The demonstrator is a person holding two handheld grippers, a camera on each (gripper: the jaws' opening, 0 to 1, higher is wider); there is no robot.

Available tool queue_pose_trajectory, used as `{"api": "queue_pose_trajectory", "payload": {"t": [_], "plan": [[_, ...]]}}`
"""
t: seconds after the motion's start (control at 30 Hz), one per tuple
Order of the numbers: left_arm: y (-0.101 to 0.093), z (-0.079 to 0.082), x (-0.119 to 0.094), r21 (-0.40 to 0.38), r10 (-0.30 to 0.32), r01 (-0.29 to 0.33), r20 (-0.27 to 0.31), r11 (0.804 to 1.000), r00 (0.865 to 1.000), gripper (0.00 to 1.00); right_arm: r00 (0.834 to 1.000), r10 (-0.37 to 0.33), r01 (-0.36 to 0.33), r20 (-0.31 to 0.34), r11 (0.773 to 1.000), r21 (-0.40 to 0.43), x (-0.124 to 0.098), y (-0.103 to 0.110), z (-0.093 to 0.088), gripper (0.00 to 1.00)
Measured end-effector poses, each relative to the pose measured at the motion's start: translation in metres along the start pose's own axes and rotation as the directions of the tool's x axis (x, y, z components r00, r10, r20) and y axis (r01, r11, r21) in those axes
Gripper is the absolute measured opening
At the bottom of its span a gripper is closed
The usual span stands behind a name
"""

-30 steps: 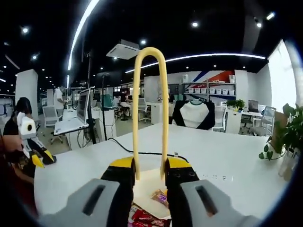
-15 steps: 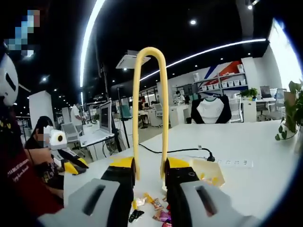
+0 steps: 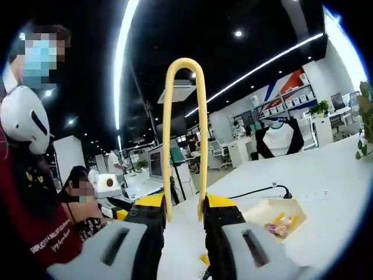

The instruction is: Place the target food into the container with the food tongs after gripping and lifting it, then release it inside without dropping or visibly crushing the food.

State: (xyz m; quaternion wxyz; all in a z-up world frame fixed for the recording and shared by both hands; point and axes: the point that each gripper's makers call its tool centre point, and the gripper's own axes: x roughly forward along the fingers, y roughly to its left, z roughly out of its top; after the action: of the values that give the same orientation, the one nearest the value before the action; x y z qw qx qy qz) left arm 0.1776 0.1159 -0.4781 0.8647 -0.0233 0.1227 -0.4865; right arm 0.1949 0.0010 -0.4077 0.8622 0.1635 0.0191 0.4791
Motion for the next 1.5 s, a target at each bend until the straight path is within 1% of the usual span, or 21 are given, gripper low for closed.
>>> {"api": "queue_pose_trajectory", "payload": {"t": [0.07,0.1,0.13,0.17,0.23,0.27,0.3,0.4,0.43,0.47,0.57,0.6,0.77,0.87,0.93,1.0,1.07,1.2,1.27,1.33,1.5], "plan": [[-0.007,0.009,0.005,0.007,-0.032,0.032,0.016,0.999,0.999,0.31,0.999,0.028,-0.028,0.018,0.999,0.015,0.005,0.014,0.001,0.22],[-0.014,0.018,0.009,0.000,-0.070,0.071,0.043,0.998,0.997,0.31,0.999,0.047,-0.047,0.021,0.999,0.026,0.007,0.021,0.001,0.22],[-0.018,0.024,0.012,-0.008,-0.091,0.091,0.062,0.996,0.994,0.31,0.997,0.068,-0.069,0.020,0.997,0.037,0.010,0.027,0.000,0.22],[-0.024,0.032,0.015,-0.017,-0.117,0.119,0.093,0.993,0.989,0.31,0.997,0.073,-0.074,0.020,0.996,0.041,0.012,0.031,-0.001,0.22],[-0.031,0.042,0.018,-0.035,-0.152,0.158,0.133,0.987,0.979,0.31,0.992,0.118,-0.120,0.031,0.991,0.062,0.016,0.045,-0.001,0.22],[-0.035,0.047,0.019,-0.042,-0.171,0.179,0.152,0.983,0.974,0.32,0.991,0.127,-0.129,0.033,0.989,0.066,0.017,0.049,0.000,0.23],[-0.040,0.055,0.019,-0.056,-0.193,0.206,0.186,0.977,0.963,0.32,0.989,0.139,-0.142,0.047,0.986,0.086,0.020,0.054,0.002,0.23],[-0.049,0.066,0.015,-0.081,-0.241,0.267,0.239,0.960,0.941,0.33,0.980,0.178,-0.189,0.088,0.973,0.134,0.023,0.068,0.008,0.23],[-0.051,0.068,0.013,-0.082,-0.251,0.279,0.248,0.957,0.936,0.33,0.976,0.194,-0.207,0.096,0.968,0.144,0.023,0.073,0.010,0.23],[-0.053,0.071,0.011,-0.083,-0.260,0.290,0.262,0.953,0.929,0.34,0.976,0.192,-0.205,0.101,0.969,0.140,0.023,0.074,0.012,0.23],[-0.059,0.081,0.002,-0.103,-0.295,0.341,0.312,0.935,0.903,0.35,0.968,0.219,-0.236,0.121,0.959,0.158,0.023,0.082,0.016,0.23],[-0.063,0.085,-0.001,-0.110,-0.310,0.363,0.331,0.925,0.891,0.36,0.966,0.227,-0.246,0.128,0.955,0.168,0.023,0.084,0.018,0.23],[-0.069,0.089,-0.003,-0.112,-0.331,0.390,0.352,0.914,0.876,0.37,0.960,0.244,-0.265,0.134,0.950,0.167,0.025,0.091,0.020,0.23],[-0.077,0.097,-0.005,-0.110,-0.356,0.426,0.387,0.898,0.851,0.37,0.959,0.254,-0.273,0.129,0.948,0.162,0.025,0.094,0.020,0.23],[-0.076,0.098,-0.005,-0.105,-0.351,0.421,0.394,0.901,0.850,0.36,0.958,0.258,-0.277,0.126,0.947,0.161,0.025,0.095,0.019,0.23],[-0.075,0.096,-0.003,-0.107,-0.342,0.411,0.390,0.905,0.855,0.37,0.956,0.264,-0.282,0.124,0.945,0.164,0.025,0.097,0.018,0.23],[-0.077,0.096,-0.003,-0.110,-0.348,0.419,0.394,0.901,0.851,0.37,0.956,0.266,-0.285,0.124,0.944,0.165,0.025,0.099,0.017,0.23],[-0.082,0.098,-0.007,-0.098,-0.376,0.452,0.416,0.887,0.828,0.36,0.951,0.280,-0.301,0.134,0.936,0.180,0.024,0.108,0.019,0.23],[-0.085,0.100,-0.010,-0.098,-0.391,0.473,0.431,0.875,0.813,0.36,0.947,0.289,-0.313,0.142,0.929,0.196,0.025,0.111,0.019,0.23],[-0.088,0.101,-0.012,-0.093,-0.406,0.491,0.439,0.866,0.801,0.33,0.945,0.292,-0.317,0.146,0.927,0.202,0.026,0.113,0.019,0.23],[-0.093,0.103,-0.016,-0.091,-0.430,0.520,0.453,0.849,0.781,0.29,0.942,0.299,-0.328,0.154,0.916,0.232,0.028,0.118,0.018,0.23]]}}
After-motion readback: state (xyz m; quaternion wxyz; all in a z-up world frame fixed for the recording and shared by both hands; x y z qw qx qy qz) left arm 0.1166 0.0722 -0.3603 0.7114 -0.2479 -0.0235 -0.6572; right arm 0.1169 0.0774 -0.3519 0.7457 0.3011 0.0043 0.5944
